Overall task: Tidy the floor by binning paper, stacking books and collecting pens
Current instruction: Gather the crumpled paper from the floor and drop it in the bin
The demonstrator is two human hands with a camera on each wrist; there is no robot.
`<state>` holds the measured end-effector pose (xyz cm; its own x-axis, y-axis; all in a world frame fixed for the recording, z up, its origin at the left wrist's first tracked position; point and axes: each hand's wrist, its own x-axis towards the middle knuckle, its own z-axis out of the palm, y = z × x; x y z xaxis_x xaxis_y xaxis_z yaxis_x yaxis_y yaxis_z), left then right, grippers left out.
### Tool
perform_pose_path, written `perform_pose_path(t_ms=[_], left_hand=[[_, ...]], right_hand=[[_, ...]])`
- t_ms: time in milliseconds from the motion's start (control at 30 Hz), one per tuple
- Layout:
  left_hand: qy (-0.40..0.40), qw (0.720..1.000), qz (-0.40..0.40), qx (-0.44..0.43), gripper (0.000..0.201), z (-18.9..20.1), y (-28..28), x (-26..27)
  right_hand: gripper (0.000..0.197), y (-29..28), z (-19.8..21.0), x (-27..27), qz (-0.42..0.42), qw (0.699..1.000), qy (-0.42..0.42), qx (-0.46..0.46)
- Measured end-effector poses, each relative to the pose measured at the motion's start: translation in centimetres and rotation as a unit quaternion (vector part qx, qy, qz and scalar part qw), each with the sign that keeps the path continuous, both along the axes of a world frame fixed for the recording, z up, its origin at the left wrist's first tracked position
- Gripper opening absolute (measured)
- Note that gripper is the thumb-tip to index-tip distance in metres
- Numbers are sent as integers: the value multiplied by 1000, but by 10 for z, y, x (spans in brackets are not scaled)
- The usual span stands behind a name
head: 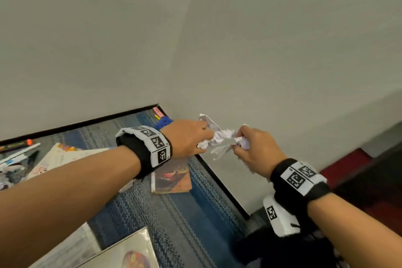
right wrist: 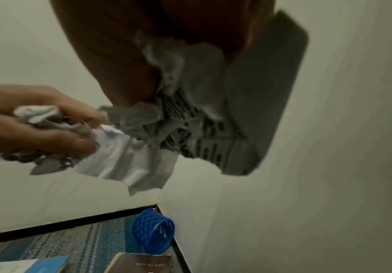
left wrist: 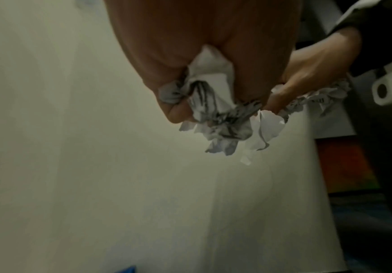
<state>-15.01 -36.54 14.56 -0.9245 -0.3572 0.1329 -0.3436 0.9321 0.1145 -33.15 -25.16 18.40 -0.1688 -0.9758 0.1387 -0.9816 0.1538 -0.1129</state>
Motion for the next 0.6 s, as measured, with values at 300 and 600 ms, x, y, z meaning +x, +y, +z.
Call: perform_pose_path(t_ms=[300,600], left_hand=[[17,980,-192,-42,35,57,153,-130],[16,976,-218,-4,22,81,268,-192]], right_hand=[[22,170,46,-75,61,997,-38,-27],[15,295,53,-143,32,972,-227,-60]])
